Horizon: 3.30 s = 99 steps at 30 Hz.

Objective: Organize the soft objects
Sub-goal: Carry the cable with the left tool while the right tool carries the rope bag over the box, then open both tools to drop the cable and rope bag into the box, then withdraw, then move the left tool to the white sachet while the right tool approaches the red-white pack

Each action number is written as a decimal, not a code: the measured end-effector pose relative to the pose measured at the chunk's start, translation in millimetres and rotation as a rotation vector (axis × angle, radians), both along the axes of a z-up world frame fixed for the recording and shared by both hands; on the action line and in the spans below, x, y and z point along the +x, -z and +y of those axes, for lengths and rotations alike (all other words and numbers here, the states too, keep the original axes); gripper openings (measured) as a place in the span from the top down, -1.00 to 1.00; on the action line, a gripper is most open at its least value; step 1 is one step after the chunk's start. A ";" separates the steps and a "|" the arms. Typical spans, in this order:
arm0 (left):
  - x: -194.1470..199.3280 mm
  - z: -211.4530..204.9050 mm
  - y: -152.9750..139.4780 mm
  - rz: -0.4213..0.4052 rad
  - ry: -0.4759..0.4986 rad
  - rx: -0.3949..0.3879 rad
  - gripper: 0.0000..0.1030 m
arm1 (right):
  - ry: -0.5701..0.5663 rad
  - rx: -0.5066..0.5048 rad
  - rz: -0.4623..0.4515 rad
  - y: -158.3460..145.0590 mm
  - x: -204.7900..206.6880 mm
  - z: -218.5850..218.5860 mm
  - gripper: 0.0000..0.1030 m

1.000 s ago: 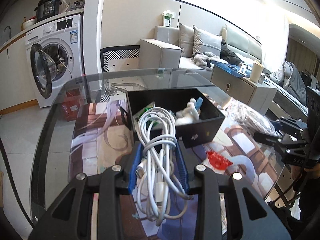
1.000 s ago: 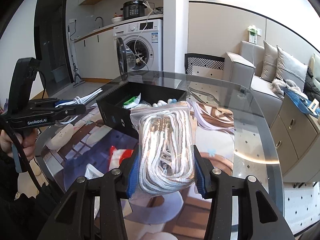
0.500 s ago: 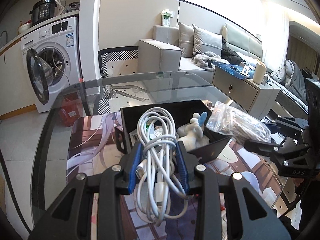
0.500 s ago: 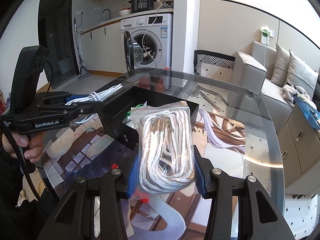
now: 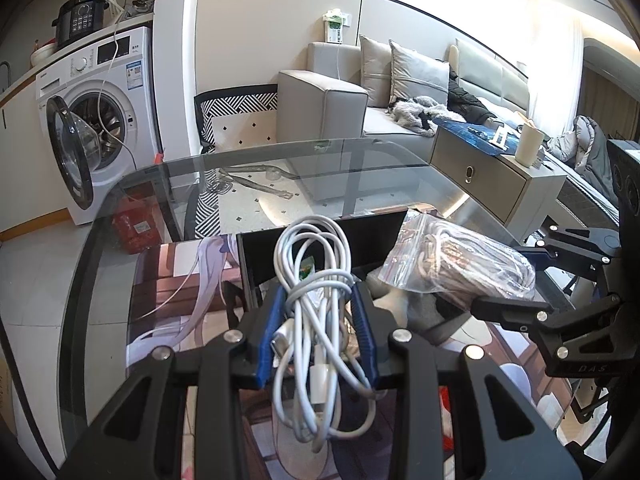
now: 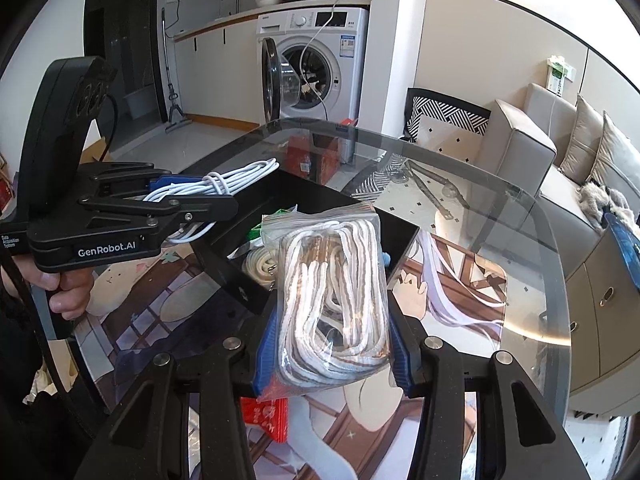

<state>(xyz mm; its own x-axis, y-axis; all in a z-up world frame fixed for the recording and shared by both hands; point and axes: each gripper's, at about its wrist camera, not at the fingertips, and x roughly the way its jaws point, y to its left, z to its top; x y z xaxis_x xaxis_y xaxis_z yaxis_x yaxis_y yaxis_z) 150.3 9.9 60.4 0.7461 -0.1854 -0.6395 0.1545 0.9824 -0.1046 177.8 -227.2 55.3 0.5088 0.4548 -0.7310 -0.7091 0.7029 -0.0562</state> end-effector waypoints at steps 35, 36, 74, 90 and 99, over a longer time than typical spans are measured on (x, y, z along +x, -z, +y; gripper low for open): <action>42.7 -7.3 26.3 0.087 0.029 0.015 0.37 | -0.235 -0.167 0.021 21.8 50.0 46.9 0.09; 42.7 -7.7 26.5 0.088 0.030 0.013 0.37 | -0.240 -0.167 0.020 21.9 50.3 46.7 0.09; -28.4 8.6 2.5 -0.023 -0.041 0.031 -1.00 | 0.045 0.105 -0.037 10.9 0.0 -24.6 -0.99; -88.5 6.1 16.7 -0.018 -0.108 0.057 -1.00 | 0.115 0.145 -0.020 23.4 -61.6 -59.1 -0.99; -117.1 -19.9 31.7 0.001 -0.101 0.057 -1.00 | 0.130 0.153 -0.024 32.5 -92.7 -72.3 -0.99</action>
